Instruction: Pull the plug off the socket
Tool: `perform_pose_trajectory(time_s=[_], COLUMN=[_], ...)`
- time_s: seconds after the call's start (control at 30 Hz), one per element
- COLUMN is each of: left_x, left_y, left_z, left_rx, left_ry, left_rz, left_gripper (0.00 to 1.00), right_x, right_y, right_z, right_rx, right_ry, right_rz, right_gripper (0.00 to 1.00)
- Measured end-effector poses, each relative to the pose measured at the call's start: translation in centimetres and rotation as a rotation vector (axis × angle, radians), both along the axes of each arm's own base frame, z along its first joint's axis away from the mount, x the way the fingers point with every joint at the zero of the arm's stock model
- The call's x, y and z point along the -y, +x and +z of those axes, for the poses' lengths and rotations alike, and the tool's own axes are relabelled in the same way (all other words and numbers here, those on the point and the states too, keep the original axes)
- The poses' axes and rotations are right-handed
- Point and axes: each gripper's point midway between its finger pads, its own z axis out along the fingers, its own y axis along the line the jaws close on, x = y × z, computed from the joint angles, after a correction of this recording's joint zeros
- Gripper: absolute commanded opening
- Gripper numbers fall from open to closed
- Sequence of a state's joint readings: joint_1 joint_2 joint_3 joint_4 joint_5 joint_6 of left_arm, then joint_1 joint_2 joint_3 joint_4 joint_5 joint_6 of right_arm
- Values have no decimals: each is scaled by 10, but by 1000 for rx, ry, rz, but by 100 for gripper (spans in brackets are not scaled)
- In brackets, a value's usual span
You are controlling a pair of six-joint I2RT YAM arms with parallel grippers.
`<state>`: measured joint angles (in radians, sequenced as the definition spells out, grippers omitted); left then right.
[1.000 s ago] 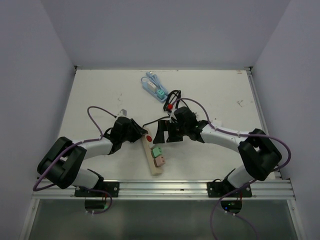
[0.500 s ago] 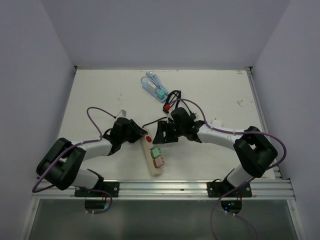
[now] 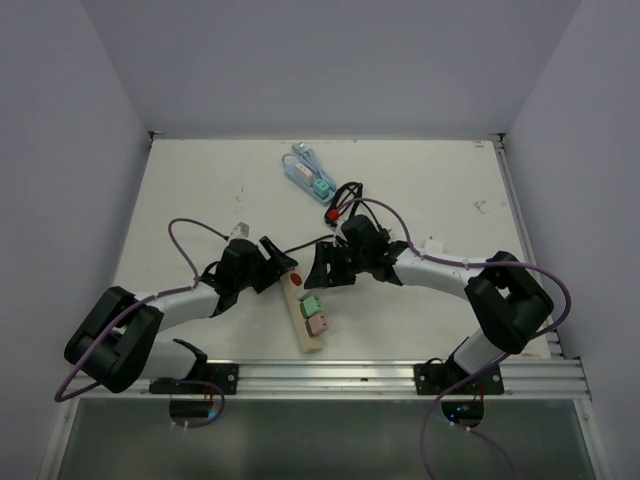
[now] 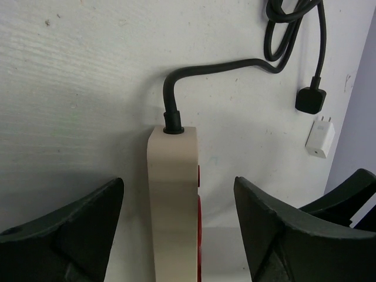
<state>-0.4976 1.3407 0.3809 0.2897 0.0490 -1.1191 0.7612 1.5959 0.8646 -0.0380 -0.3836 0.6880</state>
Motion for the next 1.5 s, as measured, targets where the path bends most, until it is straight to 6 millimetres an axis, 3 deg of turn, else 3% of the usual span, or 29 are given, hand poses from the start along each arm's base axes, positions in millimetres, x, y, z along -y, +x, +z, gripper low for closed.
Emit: perform_pose_trajectory(time_s=[0.2,0.6,1.0,1.13,1.17,1.2,1.27,1.3,1.33,1.4,1.5], left_x=[-1,9,23,25,25,25,25,25,25,25,25], left_y=[-7,-32,-37,-35,-35,-35,-35,-35,-35,-35,-35], left_z=[5,2,-10,-8,-8,-8,-8,-8,-8,-8,-8], left_rx=[-4,-31,-74,-66,-66,-65,-64,-63,-62,-60,-56], left_ry=[-8,-66,-76,-80,-80,-79,-78,-79,-78,-79,-80], left_rz=[-11,-50,-66,-65,-65,-65,-64,-64,-63,-62,-63], left_gripper=[85,73,42,20,15,10,0,0,0,0,0], right_x=[0,0,-2,-2,-2,-2,-2,-3,-3,-3,-5], right_y=[0,2,3,3,3,3,3,3,3,3,1], right_z=[0,1,1,0,0,0,0,1,1,1,1], right_rx=[5,25,29,25,25,24,22,21,20,16,5], right_ry=[-1,-7,-6,-3,-2,-2,-1,1,2,4,15], right_rz=[5,24,28,31,31,31,31,30,29,25,27], right_gripper=[0,0,0,0,3,15,29,47,54,66,72])
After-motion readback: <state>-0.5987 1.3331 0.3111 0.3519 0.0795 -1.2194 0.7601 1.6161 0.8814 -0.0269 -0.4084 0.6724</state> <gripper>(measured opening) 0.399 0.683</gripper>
